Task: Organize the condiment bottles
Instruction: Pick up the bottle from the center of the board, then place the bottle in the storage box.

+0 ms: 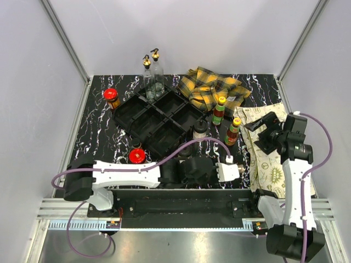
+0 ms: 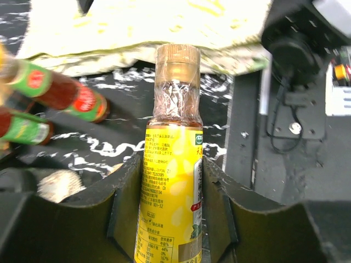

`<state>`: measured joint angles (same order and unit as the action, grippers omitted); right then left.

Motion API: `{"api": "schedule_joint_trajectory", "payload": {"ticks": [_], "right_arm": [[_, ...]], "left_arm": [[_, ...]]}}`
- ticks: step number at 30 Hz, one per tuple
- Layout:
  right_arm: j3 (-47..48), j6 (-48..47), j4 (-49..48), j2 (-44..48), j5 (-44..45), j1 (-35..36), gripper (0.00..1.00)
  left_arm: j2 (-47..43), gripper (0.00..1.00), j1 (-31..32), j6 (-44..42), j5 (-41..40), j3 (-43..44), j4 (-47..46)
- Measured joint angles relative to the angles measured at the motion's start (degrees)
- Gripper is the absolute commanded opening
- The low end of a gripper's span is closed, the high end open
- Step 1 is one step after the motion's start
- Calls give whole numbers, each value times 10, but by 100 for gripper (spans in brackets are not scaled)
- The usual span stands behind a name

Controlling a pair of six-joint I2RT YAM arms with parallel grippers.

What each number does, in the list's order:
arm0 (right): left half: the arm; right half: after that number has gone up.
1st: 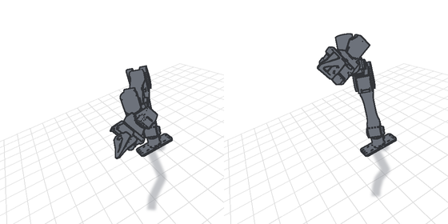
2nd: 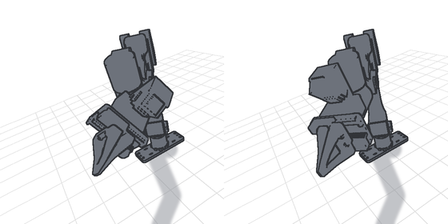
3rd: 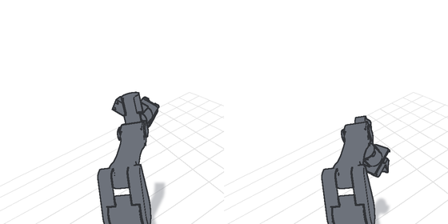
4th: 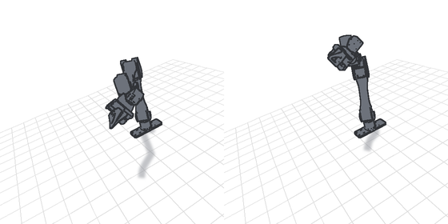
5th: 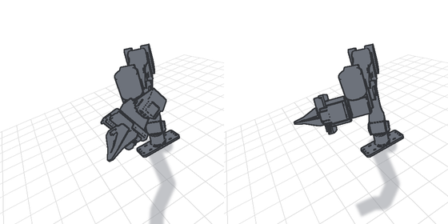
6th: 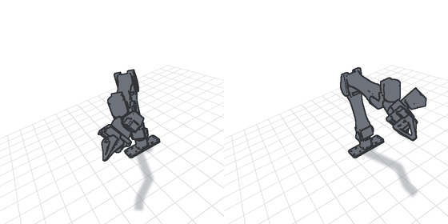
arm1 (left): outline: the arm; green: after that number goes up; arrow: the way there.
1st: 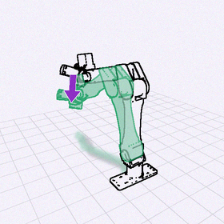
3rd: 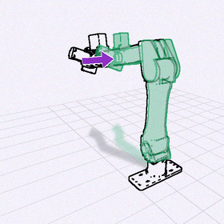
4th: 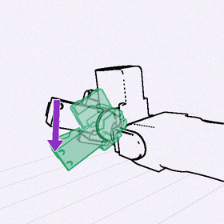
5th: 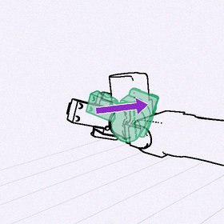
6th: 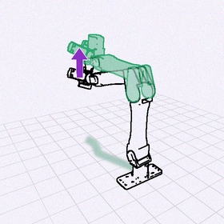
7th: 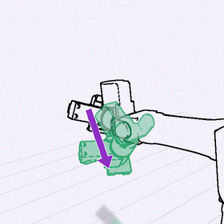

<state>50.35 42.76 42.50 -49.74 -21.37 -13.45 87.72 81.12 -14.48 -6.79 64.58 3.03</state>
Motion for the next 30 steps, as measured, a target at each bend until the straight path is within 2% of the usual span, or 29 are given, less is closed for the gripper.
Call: {"api": "schedule_joint_trajectory", "payload": {"ticks": [6,12,18,23,26,30], "right_arm": [[70,-7,6,24,39,-1,100],[113,-16,7,20,42,-1,100],[151,-35,1,-2,-3,-1,97],[178,-49,-24,-33,-68,5,94],[198,-55,-42,-56,-92,39,94],[216,-60,-66,-88,-83,144,98]], "left_arm": [[-47,0,-24,33,-46,3,3],[-91,0,-98,80,-79,3,4],[-133,0,-173,114,-76,3,10],[-163,0,-233,138,-32,3,19],[-184,0,-263,151,-6,3,34],[-209,0,-289,166,21,2,54]]}}
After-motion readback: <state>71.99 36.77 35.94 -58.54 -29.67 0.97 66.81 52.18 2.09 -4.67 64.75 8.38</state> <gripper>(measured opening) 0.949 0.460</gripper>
